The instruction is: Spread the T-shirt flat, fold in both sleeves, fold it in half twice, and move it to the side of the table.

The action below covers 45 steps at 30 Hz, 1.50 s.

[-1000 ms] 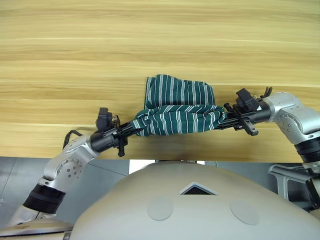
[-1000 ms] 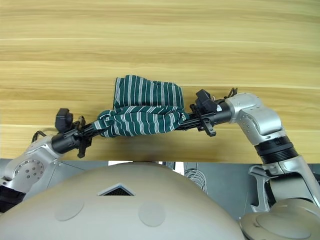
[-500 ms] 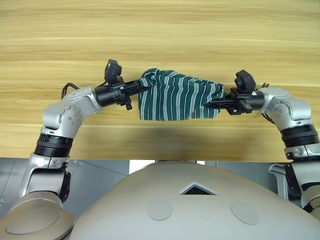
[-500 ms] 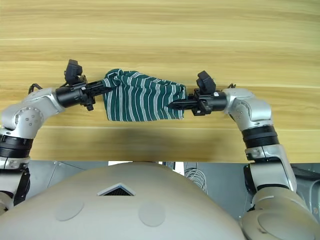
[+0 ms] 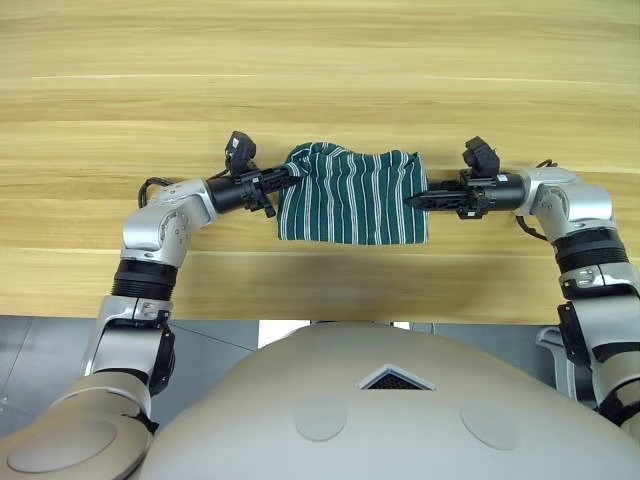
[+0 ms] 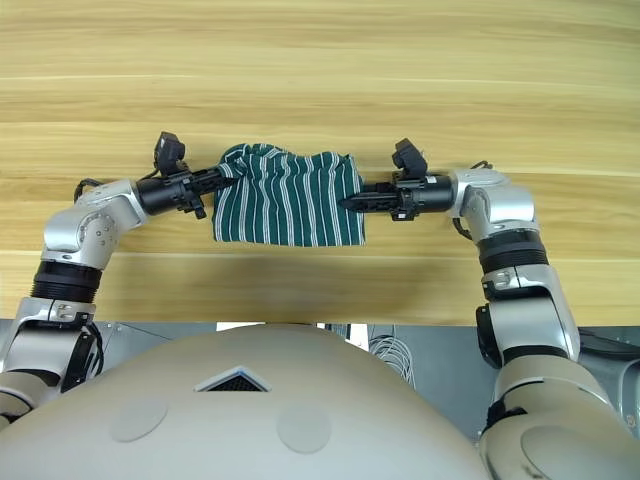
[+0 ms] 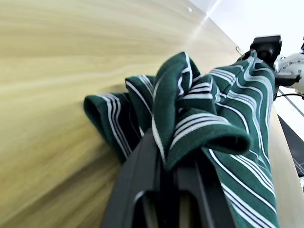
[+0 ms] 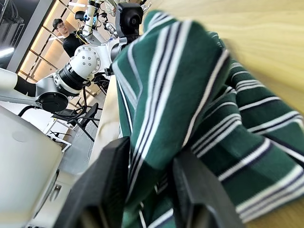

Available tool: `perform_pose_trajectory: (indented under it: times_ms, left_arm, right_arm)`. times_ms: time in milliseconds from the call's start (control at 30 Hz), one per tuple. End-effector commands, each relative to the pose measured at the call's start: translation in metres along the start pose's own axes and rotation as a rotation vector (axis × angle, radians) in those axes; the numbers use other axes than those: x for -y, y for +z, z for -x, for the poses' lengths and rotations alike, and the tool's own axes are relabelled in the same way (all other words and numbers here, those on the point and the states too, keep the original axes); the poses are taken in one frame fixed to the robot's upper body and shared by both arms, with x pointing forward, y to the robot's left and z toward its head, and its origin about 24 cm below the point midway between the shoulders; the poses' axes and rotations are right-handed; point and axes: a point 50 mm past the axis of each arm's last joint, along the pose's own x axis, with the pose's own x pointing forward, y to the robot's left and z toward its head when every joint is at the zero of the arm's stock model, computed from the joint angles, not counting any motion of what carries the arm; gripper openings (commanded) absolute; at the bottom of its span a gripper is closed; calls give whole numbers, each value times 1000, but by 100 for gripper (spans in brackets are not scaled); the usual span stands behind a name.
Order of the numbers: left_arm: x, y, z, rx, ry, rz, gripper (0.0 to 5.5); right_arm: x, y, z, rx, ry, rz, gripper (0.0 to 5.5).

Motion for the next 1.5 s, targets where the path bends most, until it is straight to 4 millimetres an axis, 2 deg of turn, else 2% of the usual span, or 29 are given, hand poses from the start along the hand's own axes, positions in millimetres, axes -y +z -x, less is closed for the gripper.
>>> perform_pose_trajectory:
  times_ms: [33, 200, 400, 500, 600, 667, 767, 933, 1000, 1067, 1133, 1200, 1267, 1400, 1500]
  left_arm:
    - [-1, 11, 1, 53, 11, -48, 0]
    - [3, 18, 1, 77, -23, -60, 99]
    - [6, 13, 3, 43, -51, -65, 204]
    - [2, 13, 16, 51, -17, -89, 255]
    - [-1, 29, 38, 137, 40, -161, 316]
    - [-2, 42, 52, 202, 77, -226, 339]
    - [-4, 59, 67, 309, 133, -290, 339]
    - [0, 66, 77, 425, 182, -337, 339]
    - [5, 72, 87, 493, 221, -376, 339]
    - [20, 74, 93, 565, 263, -464, 339]
    - [34, 76, 94, 615, 367, -614, 344]
    - [47, 79, 94, 771, 486, -636, 344]
    - [51, 78, 94, 876, 586, -616, 344]
    - [55, 70, 92, 997, 668, -541, 344]
    - [55, 65, 91, 1002, 706, -557, 344]
  right_arm:
    - [3, 6, -2, -13, -1, 39, 206]
    - [5, 8, -4, -1, 0, 55, 304]
    - [7, 14, -4, 34, 3, 71, 418]
    - [6, 17, 0, 50, -2, 81, 476]
    - [5, 21, 5, 81, -4, 109, 540]
    - [4, 24, 6, 96, -13, 129, 540]
    - [5, 28, 10, 135, -19, 135, 540]
    - [6, 33, 15, 173, -38, 161, 540]
    - [5, 44, 25, 251, -70, 193, 540]
    - [-4, 68, 39, 389, -105, 294, 540]
    - [-22, 89, 41, 463, -121, 444, 502]
    - [-41, 102, 23, 469, -120, 599, 462]
    - [-54, 105, 4, 453, -117, 690, 426]
    - [-72, 96, -39, 360, -93, 821, 357]
    - [-75, 82, -67, 242, -111, 908, 282]
